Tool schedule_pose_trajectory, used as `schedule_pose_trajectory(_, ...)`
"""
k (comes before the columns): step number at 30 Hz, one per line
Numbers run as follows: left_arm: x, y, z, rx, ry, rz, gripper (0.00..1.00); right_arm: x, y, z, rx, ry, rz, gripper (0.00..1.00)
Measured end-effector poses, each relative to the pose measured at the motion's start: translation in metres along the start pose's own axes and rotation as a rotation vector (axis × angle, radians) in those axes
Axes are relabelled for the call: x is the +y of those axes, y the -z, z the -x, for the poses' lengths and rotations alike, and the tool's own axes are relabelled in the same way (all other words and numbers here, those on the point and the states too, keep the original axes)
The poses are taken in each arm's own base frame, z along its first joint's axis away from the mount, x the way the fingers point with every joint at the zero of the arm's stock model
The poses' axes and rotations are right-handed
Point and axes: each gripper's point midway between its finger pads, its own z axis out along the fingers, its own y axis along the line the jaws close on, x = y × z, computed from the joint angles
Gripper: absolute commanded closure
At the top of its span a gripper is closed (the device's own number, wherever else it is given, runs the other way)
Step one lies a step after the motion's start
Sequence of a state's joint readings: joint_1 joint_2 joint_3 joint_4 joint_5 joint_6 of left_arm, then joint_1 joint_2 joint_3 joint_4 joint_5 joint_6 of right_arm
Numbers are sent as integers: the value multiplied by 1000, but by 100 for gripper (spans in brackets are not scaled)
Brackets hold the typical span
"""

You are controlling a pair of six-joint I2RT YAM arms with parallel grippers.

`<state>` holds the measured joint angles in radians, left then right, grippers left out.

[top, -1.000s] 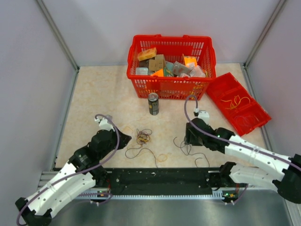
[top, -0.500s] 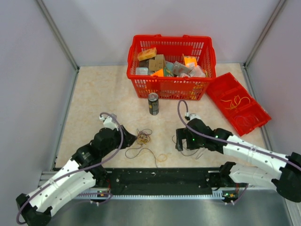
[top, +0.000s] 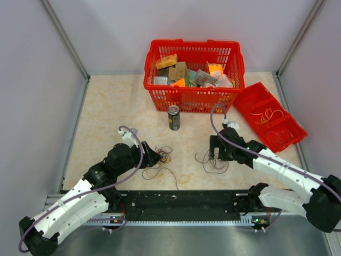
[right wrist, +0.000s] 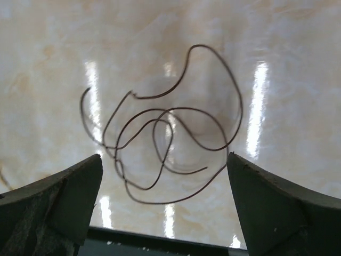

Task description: Untangle the cables

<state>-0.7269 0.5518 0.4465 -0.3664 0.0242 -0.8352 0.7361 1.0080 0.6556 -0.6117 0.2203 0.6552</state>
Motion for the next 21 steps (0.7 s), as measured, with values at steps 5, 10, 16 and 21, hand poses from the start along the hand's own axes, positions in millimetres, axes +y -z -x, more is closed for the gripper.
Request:
schedule_pose_trajectory(5,-5,4,0,-3,0,-29,28,-26,-24,4,24,-15,-127,1)
schedule_pose_trajectory(10,-4,7,-3,-7,2,-49,28,-13,-37,4,11,-26,-55,1)
schedule_pose_trajectory(16,-4,6,-6,6,2,-52,28,-4,-55,-21,74,-7,27,7)
schedule_pose_trajectory(21,-2,5,-9,20,3,-44,28,12,-60,-21,48,34,59,30)
